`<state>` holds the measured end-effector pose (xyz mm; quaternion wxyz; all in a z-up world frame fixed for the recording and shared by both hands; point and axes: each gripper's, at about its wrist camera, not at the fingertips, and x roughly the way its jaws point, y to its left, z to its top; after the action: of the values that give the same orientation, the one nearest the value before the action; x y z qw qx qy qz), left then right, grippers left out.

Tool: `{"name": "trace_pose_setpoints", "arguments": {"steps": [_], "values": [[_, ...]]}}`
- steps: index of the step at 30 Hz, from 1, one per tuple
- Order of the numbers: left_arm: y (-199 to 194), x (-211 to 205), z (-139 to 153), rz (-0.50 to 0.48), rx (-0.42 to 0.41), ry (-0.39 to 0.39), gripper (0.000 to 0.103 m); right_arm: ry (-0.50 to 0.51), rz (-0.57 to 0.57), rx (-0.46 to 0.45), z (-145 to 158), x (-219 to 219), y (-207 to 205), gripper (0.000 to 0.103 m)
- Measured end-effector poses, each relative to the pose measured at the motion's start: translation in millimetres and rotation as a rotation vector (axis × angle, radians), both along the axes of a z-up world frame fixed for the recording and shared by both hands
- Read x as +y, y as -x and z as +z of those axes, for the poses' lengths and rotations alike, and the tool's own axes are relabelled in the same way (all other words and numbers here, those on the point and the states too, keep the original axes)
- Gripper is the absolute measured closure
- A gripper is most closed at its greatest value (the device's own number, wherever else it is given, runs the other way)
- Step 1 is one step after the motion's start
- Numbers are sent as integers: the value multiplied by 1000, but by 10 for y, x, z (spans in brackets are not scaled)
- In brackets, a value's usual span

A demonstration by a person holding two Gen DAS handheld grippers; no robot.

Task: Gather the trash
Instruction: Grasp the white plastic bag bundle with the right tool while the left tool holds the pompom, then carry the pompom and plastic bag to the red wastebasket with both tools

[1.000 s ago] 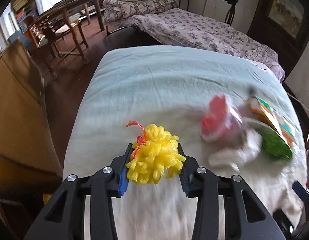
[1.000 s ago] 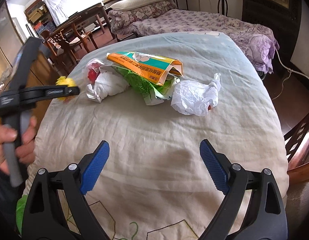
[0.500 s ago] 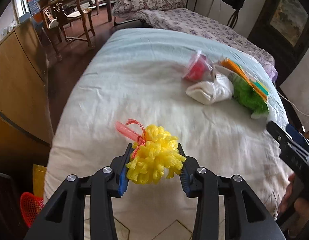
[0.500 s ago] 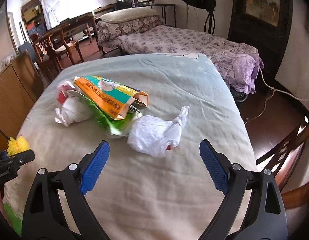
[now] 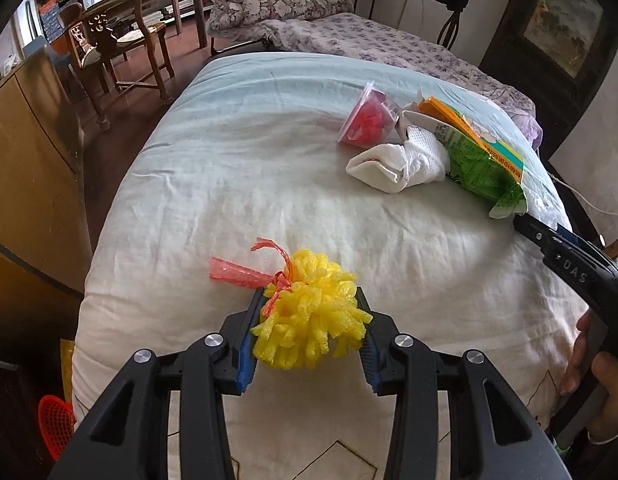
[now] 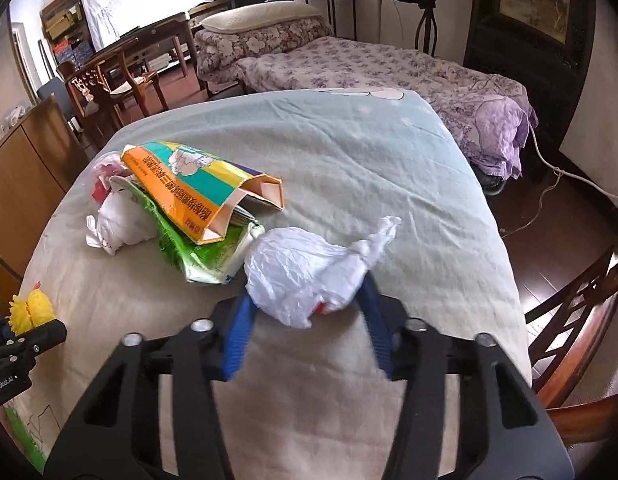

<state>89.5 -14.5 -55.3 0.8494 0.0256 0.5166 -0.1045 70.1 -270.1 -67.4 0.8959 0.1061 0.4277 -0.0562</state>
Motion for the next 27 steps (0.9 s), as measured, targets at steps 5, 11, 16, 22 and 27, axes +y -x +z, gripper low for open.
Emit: {"name": "trace_pose_setpoints", "arguments": {"steps": [5,11,16,22,27], "values": [[-8,21,26,4,-1,16,61,-45,-13,0,44,-48,84,70],[121,178,160,21,-20,51,61,-52,-18,-37,236,130,361,70],[344,289,307,14,-30,76,61,-49,44,-64,361,460,621,70],[625,522,484,35,-45,104,61,-62,135,-64,413,888,930,70],[836,772,665,67,-86,110,61,-92,188,-56,467,1144,1107,70]]}}
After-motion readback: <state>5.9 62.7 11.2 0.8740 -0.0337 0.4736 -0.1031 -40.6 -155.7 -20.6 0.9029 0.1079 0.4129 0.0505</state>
